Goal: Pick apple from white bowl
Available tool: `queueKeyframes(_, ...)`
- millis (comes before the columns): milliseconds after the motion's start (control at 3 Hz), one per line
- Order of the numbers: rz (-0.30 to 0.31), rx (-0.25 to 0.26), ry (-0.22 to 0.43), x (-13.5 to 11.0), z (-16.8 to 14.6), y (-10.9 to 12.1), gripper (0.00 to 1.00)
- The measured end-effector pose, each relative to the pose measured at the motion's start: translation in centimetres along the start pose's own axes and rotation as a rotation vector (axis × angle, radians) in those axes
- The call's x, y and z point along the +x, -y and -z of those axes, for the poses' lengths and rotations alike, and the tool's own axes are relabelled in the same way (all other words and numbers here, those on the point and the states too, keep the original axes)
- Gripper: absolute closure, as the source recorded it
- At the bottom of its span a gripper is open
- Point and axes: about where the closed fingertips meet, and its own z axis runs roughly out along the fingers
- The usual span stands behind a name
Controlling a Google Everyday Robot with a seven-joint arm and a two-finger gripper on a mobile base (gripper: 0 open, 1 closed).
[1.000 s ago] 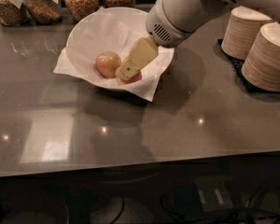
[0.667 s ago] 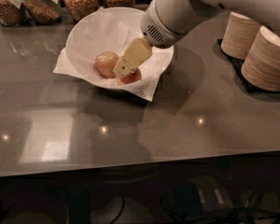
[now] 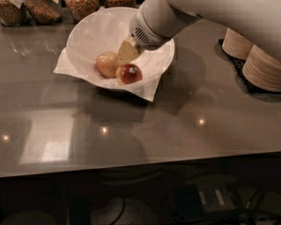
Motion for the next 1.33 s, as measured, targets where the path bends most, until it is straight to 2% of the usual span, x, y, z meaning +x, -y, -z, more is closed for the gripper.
queueKeyframes(1333, -0.071, -0.041, -0.035, 1.4, -3.6, -0.7, 0.42)
